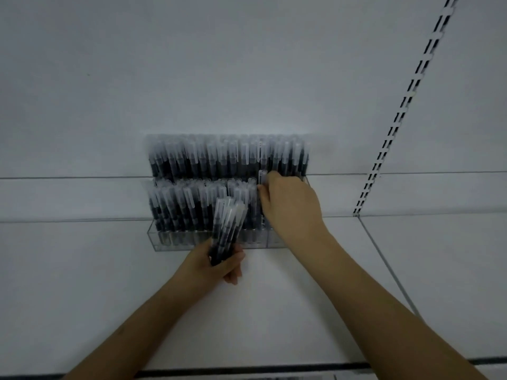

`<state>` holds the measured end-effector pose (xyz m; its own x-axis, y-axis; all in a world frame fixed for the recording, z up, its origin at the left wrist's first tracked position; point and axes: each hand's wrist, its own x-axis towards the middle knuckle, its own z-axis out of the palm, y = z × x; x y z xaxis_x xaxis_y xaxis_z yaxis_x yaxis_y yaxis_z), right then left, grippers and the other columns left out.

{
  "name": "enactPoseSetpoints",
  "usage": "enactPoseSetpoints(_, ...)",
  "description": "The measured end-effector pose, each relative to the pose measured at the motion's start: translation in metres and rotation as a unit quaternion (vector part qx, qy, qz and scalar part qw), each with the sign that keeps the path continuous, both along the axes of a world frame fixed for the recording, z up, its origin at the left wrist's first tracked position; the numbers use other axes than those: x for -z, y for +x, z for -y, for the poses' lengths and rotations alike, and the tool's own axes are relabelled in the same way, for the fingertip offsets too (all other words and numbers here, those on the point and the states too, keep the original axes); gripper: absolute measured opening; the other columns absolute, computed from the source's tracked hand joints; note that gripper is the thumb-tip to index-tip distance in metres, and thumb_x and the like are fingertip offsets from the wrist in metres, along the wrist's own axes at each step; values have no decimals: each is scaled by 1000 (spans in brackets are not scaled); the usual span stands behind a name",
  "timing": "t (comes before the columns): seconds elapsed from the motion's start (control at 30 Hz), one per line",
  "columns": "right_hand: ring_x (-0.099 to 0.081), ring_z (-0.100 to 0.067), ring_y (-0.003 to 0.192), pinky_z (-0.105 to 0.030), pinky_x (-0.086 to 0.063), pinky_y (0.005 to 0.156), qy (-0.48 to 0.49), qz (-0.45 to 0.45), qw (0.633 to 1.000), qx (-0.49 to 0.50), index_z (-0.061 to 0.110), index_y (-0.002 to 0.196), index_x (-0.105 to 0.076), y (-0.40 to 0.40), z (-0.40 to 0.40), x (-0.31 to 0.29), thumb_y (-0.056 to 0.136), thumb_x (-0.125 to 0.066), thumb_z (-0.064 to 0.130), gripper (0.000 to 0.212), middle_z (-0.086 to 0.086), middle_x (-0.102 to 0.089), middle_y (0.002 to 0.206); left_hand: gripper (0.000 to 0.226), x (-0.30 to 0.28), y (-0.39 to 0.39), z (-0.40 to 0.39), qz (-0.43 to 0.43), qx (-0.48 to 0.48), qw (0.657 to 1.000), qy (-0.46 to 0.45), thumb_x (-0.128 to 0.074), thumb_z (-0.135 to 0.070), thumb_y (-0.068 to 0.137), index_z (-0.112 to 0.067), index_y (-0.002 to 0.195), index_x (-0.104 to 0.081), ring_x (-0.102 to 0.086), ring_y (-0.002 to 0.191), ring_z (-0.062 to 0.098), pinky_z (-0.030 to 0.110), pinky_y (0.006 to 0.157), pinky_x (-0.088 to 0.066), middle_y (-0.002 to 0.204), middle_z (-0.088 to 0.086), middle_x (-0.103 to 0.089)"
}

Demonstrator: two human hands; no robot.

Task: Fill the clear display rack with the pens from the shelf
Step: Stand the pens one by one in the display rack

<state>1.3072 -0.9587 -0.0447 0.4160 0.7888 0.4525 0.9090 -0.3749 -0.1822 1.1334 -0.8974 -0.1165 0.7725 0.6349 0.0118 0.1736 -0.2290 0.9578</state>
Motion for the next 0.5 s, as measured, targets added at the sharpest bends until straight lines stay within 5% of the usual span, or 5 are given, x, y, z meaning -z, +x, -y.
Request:
enactPoseSetpoints(0.27,-65,-30,59,-28,-36,50,63,-8,998,6,7,86,-63,-6,4,37,101,-53,27,27,-11,-66,69,9,0,-2,-4,23,14,999,-29,-60,-12,93,-3,90,-60,-62,59,22,27,58,-50,66,7,-66)
enactPoseSetpoints(0.4,-59,-19,58,-27,-40,47,134,-17,991,24,16,82,-64,-9,16,45,98,-56,32,24,1,-63,72,10,-1,-3,-8,34,38,998,-47,-60,-12,93,-3,89,-61,-62,59,21,27,59,-49,66,6,-66)
enactPoseSetpoints(0.5,-52,-10,58,-21,-41,51,190,-143,969,-67,20,80,-64,-14,27,52,95,-54,43,28,9,-58,68,10,1,-3,-10,42,56,996,-50,-60,-13,93,-4,90,-61,-62,60,20,25,59,-49,67,5,-66)
